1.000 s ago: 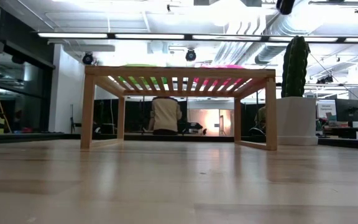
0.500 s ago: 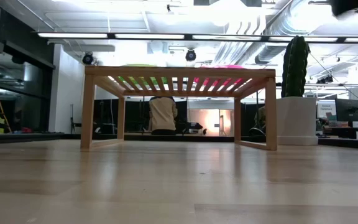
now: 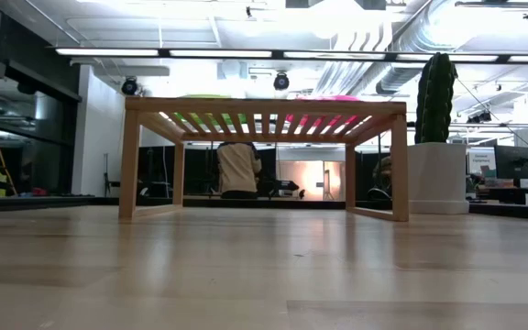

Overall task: Place and stack plates onto a shelf
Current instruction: Stack the green transparent plate on top of the stacked green transparent plates

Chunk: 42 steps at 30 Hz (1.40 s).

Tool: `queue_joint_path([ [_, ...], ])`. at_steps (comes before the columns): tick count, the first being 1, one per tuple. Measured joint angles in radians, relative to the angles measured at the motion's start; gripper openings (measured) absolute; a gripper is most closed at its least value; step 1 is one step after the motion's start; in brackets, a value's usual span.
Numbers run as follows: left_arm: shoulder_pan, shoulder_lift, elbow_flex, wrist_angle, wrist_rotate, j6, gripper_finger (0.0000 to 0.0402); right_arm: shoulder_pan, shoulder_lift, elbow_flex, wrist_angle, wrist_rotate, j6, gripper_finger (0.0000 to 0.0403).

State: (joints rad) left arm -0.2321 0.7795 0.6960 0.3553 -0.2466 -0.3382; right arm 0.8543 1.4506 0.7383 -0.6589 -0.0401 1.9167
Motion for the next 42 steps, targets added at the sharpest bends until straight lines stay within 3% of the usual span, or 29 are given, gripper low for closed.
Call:
queue_joint_path([
  [9, 0.000, 0.000, 0.000, 0.000, 0.000, 0.000, 0.0162, -0.003, 0.108, 0.005, 0.028, -0.023, -0.013, 0.0243],
  [12, 0.000, 0.000, -0.001, 0.000, 0.000, 0.000, 0.0162, -0.003, 0.115, 0.004, 0.029, -0.027, -0.032, 0.0227],
  [15, 0.001, 0.000, -0.001, 0.000, 0.000, 0.000, 0.0162, -0.003, 0.116, 0.003, 0.012, -0.043, -0.032, 0.0173],
  [19, 0.001, 0.000, -0.001, 0.000, 0.000, 0.000, 0.0162, -0.002, 0.100, 0.000, -0.005, -0.048, -0.032, 0.0043],
  [21, 0.001, 0.000, -0.001, 0.000, -0.001, 0.000, 0.0162, -0.002, 0.078, -0.001, 0.013, -0.029, -0.044, 0.0015],
  [29, 0.003, 0.000, -0.001, 0.000, -0.055, 0.035, 0.0162, -0.017, -0.067, -0.004, 0.080, 0.050, -0.176, 0.0005],
  [34, 0.003, 0.000, -0.001, 0.000, -0.054, 0.035, 0.0162, -0.060, -0.135, -0.003, 0.248, 0.129, -0.295, 0.0002],
  [38, 0.003, 0.000, -0.001, 0.001, -0.054, 0.035, 0.0162, -0.126, -0.148, -0.001, 0.398, 0.145, -0.419, 0.0000],
  [42, 0.003, 0.000, -0.001, 0.000, -0.054, 0.035, 0.0162, -0.188, -0.138, -0.001, 0.356, 0.147, -0.429, 0.0001],
])
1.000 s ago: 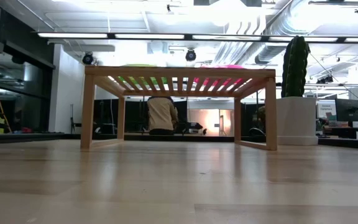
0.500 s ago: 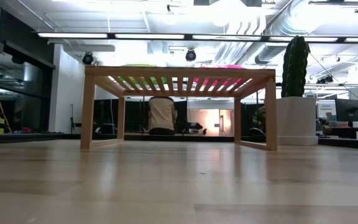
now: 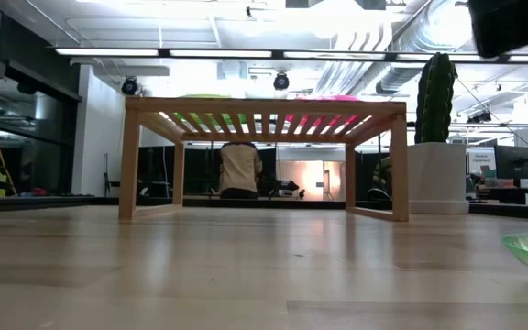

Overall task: Place and stack plates onto a shelf
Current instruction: Stack the green transparent plate on top of the stacked green transparent plates

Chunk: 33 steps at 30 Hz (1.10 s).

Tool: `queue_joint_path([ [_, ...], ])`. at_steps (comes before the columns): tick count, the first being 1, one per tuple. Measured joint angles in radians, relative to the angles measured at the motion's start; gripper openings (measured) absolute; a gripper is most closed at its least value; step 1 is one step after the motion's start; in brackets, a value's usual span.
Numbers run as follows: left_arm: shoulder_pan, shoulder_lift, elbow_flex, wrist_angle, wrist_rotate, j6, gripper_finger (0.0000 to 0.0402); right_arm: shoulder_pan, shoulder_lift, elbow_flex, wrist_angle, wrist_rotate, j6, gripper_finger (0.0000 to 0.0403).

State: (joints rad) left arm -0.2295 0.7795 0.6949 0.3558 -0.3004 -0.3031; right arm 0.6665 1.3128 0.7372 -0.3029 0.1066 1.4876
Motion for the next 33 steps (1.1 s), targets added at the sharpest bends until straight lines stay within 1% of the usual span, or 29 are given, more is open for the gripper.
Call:
queue_joint_path([
  [3, 0.000, 0.000, 0.000, 0.001, 0.001, -0.001, 0.0162, -0.008, -0.001, 0.000, -0.005, -0.010, 0.027, 0.0003],
  [6, 0.000, 0.000, 0.000, 0.001, 0.001, -0.006, 0.0162, 0.032, -0.001, 0.000, -0.009, -0.025, 0.068, 0.0015],
  [8, 0.000, 0.000, 0.000, 0.000, 0.001, -0.006, 0.0162, 0.077, 0.006, 0.000, -0.021, -0.031, 0.101, 0.0033],
  [11, 0.000, 0.000, 0.000, 0.000, 0.002, -0.007, 0.0162, 0.153, 0.041, 0.000, -0.041, -0.017, 0.177, 0.0075],
  [14, 0.000, 0.000, 0.000, 0.000, 0.002, -0.007, 0.0162, 0.220, 0.110, 0.000, -0.017, 0.035, 0.250, 0.0120],
  [16, 0.000, 0.000, 0.000, 0.000, 0.002, -0.007, 0.0162, 0.249, 0.163, 0.000, 0.007, 0.094, 0.278, 0.0147],
  [20, 0.000, 0.000, 0.000, 0.001, 0.002, -0.009, 0.0162, 0.260, 0.264, 0.000, 0.080, 0.232, 0.312, 0.0183],
  [23, 0.000, 0.000, 0.000, 0.001, 0.000, -0.010, 0.0162, 0.254, 0.332, 0.000, 0.144, 0.298, 0.305, 0.0191],
  [30, 0.000, 0.000, 0.000, 0.001, -0.011, -0.011, 0.0162, 0.255, 0.472, 0.005, 0.361, 0.447, 0.216, 0.0193],
  [33, 0.000, 0.000, 0.000, 0.001, -0.031, -0.027, 0.0162, 0.241, 0.525, 0.006, 0.413, 0.503, 0.205, 0.0190],
])
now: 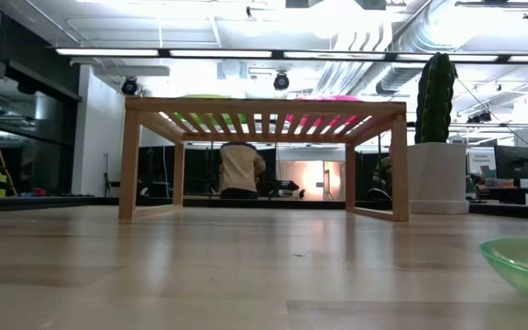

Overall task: Place and stack plates onto a shelf
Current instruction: Stack the green transparent plate on top of the stacked green transparent plates

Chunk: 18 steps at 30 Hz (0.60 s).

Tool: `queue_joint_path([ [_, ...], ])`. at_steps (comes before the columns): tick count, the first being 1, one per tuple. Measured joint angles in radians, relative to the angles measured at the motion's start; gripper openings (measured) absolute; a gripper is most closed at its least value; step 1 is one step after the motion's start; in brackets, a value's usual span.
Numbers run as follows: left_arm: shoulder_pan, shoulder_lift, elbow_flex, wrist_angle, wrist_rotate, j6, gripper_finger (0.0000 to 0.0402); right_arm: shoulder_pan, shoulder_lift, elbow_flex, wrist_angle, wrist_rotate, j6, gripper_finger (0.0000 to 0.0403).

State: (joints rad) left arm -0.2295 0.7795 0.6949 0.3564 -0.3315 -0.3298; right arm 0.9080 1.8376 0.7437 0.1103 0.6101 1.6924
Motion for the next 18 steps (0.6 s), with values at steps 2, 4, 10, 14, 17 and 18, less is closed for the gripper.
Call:
queue_joint_path([
  [2, 0.000, 0.000, 0.000, 0.001, -0.004, -0.001, 0.0162, -0.018, 0.027, 0.004, 0.016, 0.006, -0.012, 0.0180],
  [4, 0.000, 0.000, 0.000, 0.000, -0.007, -0.001, 0.0162, -0.033, 0.045, 0.006, 0.036, 0.003, -0.044, 0.0157],
  [10, 0.000, 0.000, 0.000, 0.000, -0.006, -0.009, 0.0162, -0.092, 0.047, 0.006, 0.036, -0.063, -0.170, 0.0024],
  [14, 0.000, 0.000, 0.000, 0.000, -0.015, -0.009, 0.0162, -0.131, 0.044, 0.004, 0.046, -0.129, -0.236, 0.0020],
  [17, 0.000, 0.000, 0.000, 0.000, -0.017, -0.009, 0.0162, -0.152, 0.034, 0.000, 0.058, -0.153, -0.248, 0.0008],
  [18, 0.000, 0.000, 0.000, 0.000, -0.017, -0.009, 0.0162, -0.160, 0.027, -0.003, 0.066, -0.165, -0.266, 0.0004],
])
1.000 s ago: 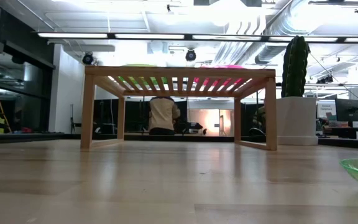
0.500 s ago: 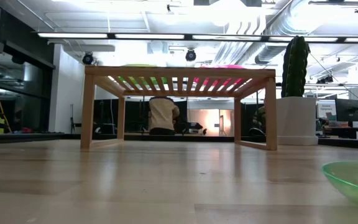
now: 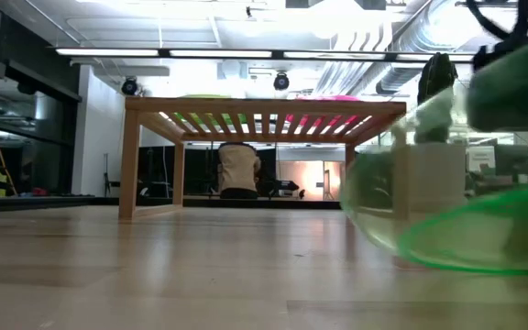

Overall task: Place and stack plates onto a shelf
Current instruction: Stack the green transparent plate on top of the stacked green transparent plates

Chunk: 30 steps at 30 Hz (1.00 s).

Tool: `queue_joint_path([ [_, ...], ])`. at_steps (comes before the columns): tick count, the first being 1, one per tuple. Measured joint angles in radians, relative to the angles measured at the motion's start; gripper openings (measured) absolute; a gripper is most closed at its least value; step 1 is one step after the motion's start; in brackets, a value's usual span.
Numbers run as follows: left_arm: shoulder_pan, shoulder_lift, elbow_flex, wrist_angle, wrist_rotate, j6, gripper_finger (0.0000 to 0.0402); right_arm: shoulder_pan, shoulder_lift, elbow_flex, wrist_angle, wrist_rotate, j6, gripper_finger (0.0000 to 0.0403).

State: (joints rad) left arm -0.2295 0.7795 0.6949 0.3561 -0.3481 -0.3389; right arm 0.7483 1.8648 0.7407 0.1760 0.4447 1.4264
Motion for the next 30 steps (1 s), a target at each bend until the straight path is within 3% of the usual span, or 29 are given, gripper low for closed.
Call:
queue_joint_path([
  [17, 0.000, 0.000, 0.000, 0.000, -0.001, 0.017, 0.0162, -0.176, -0.172, -0.008, 0.080, -0.118, -0.326, 0.0000],
  [24, 0.000, 0.000, 0.000, 0.000, 0.000, 0.017, 0.0162, -0.288, -0.204, -0.005, 0.295, -0.332, -0.494, 0.0000],
  [30, 0.000, 0.000, 0.000, 0.002, 0.000, 0.017, 0.0162, -0.392, -0.206, -0.005, 0.561, -0.538, -0.518, 0.0000],
])
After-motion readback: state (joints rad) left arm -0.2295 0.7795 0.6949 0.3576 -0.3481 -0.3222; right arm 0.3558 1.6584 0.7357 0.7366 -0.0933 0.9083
